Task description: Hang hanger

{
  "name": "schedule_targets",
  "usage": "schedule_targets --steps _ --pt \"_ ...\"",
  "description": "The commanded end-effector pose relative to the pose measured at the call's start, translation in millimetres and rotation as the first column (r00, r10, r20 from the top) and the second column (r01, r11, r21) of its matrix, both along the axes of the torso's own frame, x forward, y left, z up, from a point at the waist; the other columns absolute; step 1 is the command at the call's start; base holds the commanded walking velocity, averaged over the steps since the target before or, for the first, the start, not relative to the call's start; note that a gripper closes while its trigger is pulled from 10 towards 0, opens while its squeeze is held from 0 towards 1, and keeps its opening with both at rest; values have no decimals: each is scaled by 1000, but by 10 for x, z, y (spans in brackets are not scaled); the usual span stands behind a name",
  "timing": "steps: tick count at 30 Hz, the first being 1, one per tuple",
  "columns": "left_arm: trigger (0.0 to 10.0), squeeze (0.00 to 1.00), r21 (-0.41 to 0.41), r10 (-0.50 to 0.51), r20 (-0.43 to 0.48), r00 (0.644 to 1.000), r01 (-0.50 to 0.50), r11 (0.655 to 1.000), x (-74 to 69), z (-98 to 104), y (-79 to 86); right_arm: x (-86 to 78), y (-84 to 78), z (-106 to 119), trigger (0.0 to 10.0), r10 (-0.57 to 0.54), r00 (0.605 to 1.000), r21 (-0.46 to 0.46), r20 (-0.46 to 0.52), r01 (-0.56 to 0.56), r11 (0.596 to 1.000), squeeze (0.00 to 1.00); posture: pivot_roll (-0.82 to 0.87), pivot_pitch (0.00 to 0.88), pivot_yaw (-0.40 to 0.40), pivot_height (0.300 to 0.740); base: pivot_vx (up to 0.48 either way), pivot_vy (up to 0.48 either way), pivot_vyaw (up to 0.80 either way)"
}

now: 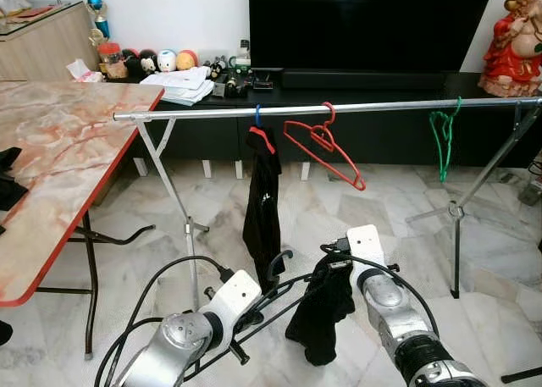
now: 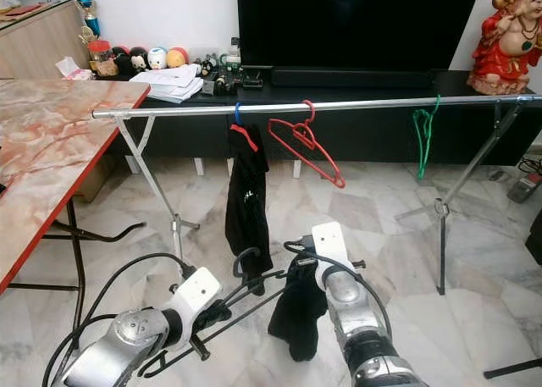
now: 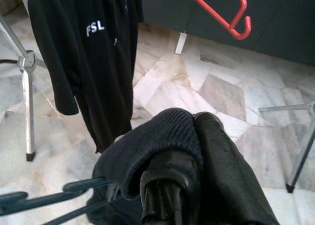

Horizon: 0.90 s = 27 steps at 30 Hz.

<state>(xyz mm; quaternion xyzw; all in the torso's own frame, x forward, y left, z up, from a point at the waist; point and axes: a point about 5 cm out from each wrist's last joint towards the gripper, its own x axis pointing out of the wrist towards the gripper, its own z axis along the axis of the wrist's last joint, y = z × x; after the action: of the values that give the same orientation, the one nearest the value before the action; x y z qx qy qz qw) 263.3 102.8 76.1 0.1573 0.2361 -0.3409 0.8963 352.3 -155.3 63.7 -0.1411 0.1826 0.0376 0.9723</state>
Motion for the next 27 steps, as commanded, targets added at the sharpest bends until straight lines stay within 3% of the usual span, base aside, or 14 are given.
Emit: schedule_targets --steps 1,9,12,16,19,21,23,27 --pt "10000 0 8 35 30 999 -35 999 17 32 61 46 -6 62 10000 -3 1000 -19 11 3 1000 0 58 0 -5 740 0 0 0" --pt "10000 0 -51 98 79 992 -94 994 55 142 105 34 -75 36 10000 -7 1000 -74 -13 6 997 0 67 0 -15 740 0 0 0" --pt "10000 0 -129 77 86 993 -66 989 40 200 48 25 -118 27 10000 -3 1000 -103 -19 1 995 0 69 0 -20 740 0 0 0" --pt "10000 0 -168 52 77 996 -38 985 16 215 -11 5 -145 -3 10000 -4 999 -107 -35 0 994 0 64 0 -22 740 0 0 0" --pt "10000 0 -198 6 61 998 7 980 -28 226 -78 -6 -166 -17 10000 -4 999 -108 -42 0 994 0 59 0 -22 740 0 0 0" --pt "10000 0 -206 -118 34 992 123 971 -129 216 -173 -10 -187 -22 10000 1 999 -114 -50 -7 993 0 57 0 -27 740 0 0 0" --pt "10000 0 -204 -153 16 988 153 967 -166 200 -190 -8 -186 -18 10000 7 999 -113 -49 -12 994 0 57 0 -28 740 0 0 0" --pt "10000 0 -142 -245 -11 970 241 960 -255 141 -200 24 -197 28 10000 3 999 -118 -38 -7 993 0 60 0 -31 740 0 0 0"
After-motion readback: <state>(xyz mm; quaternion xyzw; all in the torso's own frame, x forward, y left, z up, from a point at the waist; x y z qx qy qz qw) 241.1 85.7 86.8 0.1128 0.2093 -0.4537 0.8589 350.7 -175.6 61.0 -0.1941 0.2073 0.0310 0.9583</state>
